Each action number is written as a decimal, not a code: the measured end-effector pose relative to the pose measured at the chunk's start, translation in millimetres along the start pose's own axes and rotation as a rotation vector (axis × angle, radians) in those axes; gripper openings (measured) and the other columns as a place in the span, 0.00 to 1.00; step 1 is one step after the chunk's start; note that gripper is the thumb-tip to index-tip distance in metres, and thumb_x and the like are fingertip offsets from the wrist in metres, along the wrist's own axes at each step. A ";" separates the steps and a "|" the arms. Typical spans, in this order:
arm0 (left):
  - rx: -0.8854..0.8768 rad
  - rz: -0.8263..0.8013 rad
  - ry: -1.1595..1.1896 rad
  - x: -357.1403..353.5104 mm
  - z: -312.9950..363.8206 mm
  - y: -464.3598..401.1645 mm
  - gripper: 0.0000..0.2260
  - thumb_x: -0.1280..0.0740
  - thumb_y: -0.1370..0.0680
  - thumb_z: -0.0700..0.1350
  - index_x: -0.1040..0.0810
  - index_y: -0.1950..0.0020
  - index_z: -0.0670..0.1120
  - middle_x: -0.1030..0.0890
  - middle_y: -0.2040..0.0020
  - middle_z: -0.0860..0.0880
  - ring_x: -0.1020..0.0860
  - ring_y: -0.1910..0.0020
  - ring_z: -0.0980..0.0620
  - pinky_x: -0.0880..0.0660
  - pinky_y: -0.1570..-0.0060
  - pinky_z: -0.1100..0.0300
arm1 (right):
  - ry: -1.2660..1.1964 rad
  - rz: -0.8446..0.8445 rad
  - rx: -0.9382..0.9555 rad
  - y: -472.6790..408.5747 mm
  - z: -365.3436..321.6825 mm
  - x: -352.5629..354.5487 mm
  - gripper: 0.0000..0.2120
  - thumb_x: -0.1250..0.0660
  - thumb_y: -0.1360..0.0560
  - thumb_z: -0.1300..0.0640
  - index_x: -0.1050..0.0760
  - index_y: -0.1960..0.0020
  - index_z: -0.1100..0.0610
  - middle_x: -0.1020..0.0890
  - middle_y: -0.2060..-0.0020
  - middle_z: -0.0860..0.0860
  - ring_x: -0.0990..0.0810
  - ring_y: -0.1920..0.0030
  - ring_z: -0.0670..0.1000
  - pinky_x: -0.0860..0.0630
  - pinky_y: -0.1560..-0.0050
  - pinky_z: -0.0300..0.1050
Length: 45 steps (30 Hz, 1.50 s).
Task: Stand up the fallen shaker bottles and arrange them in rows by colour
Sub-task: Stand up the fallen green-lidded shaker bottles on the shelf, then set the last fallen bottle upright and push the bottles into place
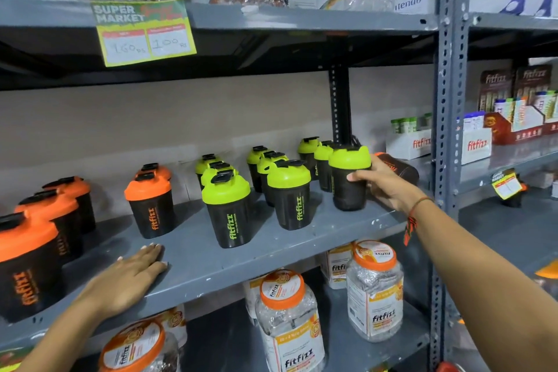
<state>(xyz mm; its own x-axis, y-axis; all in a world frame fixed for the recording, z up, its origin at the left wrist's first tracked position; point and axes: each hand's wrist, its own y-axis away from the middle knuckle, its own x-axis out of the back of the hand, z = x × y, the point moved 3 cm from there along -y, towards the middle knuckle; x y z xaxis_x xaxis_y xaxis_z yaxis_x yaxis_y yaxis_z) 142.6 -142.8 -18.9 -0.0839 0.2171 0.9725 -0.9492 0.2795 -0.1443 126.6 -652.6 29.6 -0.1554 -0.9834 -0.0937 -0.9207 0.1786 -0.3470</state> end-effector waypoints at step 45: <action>0.017 0.036 -0.037 -2.4 -5.0 -2.1 0.24 0.50 0.17 0.55 0.49 0.22 0.53 0.49 0.22 0.56 0.48 0.24 0.59 0.56 0.26 0.59 | 1.194 0.571 -0.170 -30.7 -36.1 75.2 0.36 0.24 0.33 0.39 0.26 0.39 0.65 0.20 0.43 0.67 0.21 0.42 0.67 0.22 0.43 0.58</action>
<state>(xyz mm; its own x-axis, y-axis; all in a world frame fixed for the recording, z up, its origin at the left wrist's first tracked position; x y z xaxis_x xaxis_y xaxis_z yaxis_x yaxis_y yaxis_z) 146.3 -139.2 -21.8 -0.1288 0.1922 0.9729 -0.9505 0.2559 -0.1764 130.2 -733.2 66.9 -0.6676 -0.2131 0.7133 -0.6410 0.6519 -0.4051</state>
